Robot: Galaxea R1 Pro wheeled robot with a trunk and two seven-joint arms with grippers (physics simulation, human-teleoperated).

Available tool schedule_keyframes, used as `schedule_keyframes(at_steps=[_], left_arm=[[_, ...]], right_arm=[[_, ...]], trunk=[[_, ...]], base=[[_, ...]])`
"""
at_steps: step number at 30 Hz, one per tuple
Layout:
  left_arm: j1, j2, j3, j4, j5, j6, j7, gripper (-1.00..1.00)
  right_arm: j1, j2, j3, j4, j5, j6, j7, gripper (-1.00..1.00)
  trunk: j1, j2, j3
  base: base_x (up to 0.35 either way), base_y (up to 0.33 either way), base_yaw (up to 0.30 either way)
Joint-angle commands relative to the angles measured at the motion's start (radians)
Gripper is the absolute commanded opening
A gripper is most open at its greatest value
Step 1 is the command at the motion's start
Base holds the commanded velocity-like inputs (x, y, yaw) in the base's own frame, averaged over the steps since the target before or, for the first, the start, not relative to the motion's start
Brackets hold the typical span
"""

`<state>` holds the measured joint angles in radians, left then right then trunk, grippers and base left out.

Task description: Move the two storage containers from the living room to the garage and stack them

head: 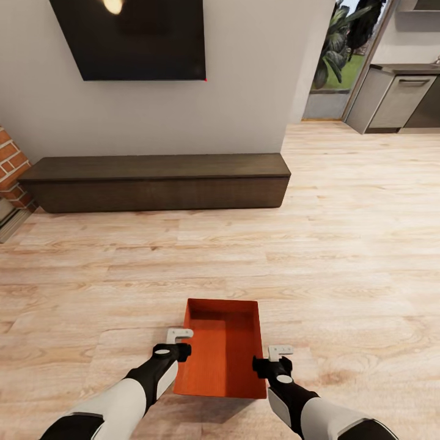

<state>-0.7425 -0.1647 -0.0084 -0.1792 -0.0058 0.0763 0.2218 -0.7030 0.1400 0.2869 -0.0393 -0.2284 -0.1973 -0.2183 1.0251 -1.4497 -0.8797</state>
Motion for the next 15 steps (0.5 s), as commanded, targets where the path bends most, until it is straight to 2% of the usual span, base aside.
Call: schedule_keyframes(at_steps=[1, 15], left_arm=[[0.000, 0.000, -0.001, -0.001, 0.000, 0.006, 0.004, 1.00], [0.000, 0.002, 0.000, 0.037, 0.003, 0.005, 0.004, 1.00]], right_arm=[[0.000, 0.001, 0.009, 0.001, -0.009, -0.004, -0.003, 1.00], [-0.001, 0.009, 0.005, -0.003, -0.020, -0.005, -0.003, 1.00]], trunk=[[0.000, 0.000, -0.001], [0.000, 0.000, -0.001]], base=[[0.000, 0.000, 0.000], [0.000, 0.000, 0.000]])
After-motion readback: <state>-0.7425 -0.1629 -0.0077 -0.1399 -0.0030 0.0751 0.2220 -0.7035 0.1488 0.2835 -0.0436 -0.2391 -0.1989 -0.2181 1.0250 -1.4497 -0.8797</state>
